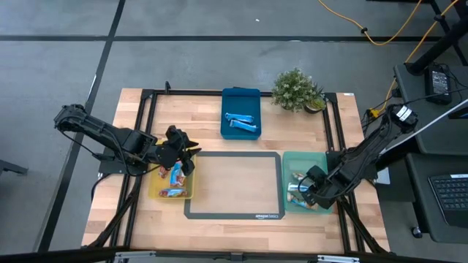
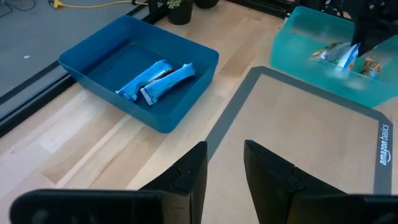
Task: Pick and place Granola Bars by type
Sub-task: Put the yellow granola bar into the green bin, then return to Home Position
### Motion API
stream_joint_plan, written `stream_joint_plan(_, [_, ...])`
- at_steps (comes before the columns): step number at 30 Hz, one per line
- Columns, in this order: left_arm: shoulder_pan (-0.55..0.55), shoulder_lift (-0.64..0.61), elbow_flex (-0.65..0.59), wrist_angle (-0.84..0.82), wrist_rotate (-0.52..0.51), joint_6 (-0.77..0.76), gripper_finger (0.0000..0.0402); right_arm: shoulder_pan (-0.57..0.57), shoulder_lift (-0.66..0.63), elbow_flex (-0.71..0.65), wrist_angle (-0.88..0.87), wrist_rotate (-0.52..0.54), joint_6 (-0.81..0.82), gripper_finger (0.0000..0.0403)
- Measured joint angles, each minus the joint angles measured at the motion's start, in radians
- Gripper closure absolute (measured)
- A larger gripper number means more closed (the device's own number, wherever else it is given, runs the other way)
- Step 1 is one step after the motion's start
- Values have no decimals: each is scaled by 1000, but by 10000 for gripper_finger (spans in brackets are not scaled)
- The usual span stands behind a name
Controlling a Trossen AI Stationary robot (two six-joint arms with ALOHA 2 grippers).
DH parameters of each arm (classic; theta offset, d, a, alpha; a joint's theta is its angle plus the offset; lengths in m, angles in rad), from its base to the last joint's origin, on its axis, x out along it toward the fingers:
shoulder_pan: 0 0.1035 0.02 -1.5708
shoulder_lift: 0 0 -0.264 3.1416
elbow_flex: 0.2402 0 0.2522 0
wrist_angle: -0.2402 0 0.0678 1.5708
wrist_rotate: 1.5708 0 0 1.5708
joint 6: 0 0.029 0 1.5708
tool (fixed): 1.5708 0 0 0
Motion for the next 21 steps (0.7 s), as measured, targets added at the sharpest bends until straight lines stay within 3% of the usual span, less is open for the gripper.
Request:
stream_joint_plan(8, [0, 0, 0, 0, 4, -10, 304, 0, 0, -17, 47, 0, -29, 313])
stream_joint_plan(15, [0, 0, 0, 0, 4, -20, 304, -1, -4, -13, 104, 0, -88, 227])
stream_joint_plan(18, [0, 0, 0, 8, 3, -34, 304, -26, -19, 25, 73, 11, -185, 194])
stream_joint_plan(21, [0, 0, 0, 32, 3, -36, 304, -86, -51, 105, -6, 85, -400, 189])
